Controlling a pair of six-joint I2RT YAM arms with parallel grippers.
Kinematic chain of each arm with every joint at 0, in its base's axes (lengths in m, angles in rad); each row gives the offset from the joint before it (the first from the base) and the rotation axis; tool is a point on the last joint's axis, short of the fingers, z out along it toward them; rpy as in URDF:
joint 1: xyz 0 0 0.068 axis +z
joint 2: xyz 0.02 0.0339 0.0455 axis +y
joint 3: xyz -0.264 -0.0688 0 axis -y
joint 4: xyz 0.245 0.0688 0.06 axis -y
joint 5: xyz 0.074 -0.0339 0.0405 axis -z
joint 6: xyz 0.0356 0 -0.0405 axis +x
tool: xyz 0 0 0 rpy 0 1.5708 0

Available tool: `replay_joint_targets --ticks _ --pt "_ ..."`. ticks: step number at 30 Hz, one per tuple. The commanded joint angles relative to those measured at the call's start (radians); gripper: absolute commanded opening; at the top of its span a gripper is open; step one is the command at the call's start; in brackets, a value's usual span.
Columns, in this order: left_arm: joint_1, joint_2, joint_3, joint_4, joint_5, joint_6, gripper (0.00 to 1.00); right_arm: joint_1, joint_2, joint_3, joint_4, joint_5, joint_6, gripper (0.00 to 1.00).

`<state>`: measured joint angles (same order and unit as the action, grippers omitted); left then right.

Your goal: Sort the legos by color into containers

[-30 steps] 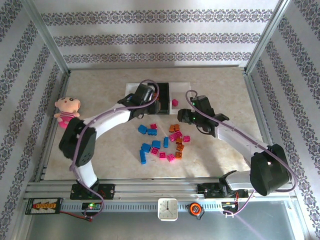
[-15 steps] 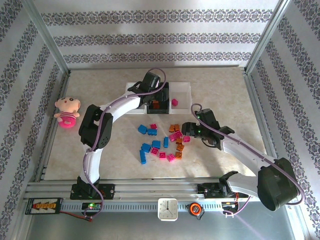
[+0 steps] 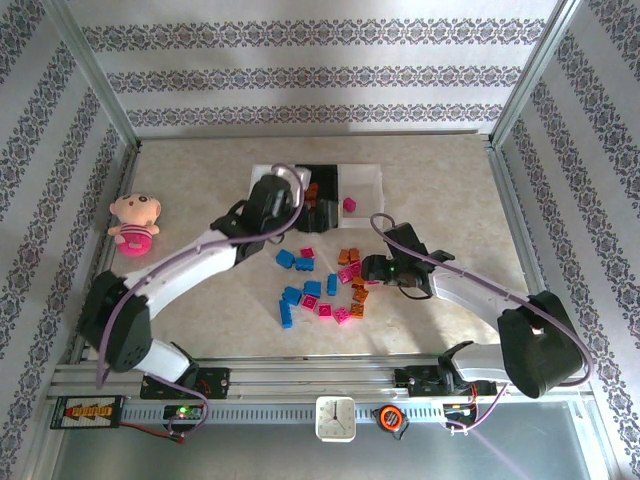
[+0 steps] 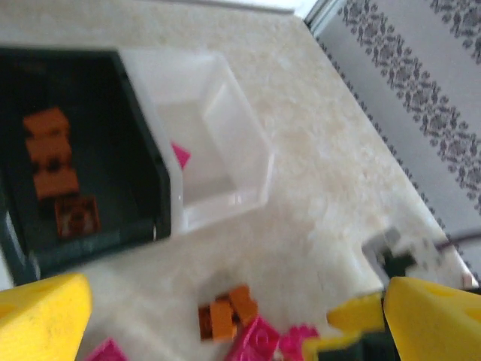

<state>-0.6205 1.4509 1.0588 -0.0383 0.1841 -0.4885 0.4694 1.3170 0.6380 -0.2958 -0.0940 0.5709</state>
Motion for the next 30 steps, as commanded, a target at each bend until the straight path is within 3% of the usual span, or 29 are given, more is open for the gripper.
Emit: replay_joint_targets --ticks 1,11,22,27,30 --pt "0.001 -0.093 -0.15 0.042 -0.02 -0.049 1.0 0.011 0.027 0.001 -0.004 0.018 0.015 0.66" --pt "-0.001 -0.384 -0.423 0.003 -0.123 -0.103 0.99 0.018 0.087 0.011 0.0 0.025 0.008 0.6" --pt "-0.002 -0.524 -0.537 -0.076 -0.212 -0.122 0.99 0.01 0.052 0.039 -0.047 0.032 -0.046 0.33" --pt "-0.001 -0.578 -0.595 -0.097 -0.22 -0.133 0.99 -0.002 -0.045 0.155 -0.136 0.023 -0.107 0.29" --pt "-0.001 -0.609 -0.628 -0.1 -0.215 -0.148 0.99 -0.012 -0.019 0.264 -0.145 0.028 -0.135 0.28"
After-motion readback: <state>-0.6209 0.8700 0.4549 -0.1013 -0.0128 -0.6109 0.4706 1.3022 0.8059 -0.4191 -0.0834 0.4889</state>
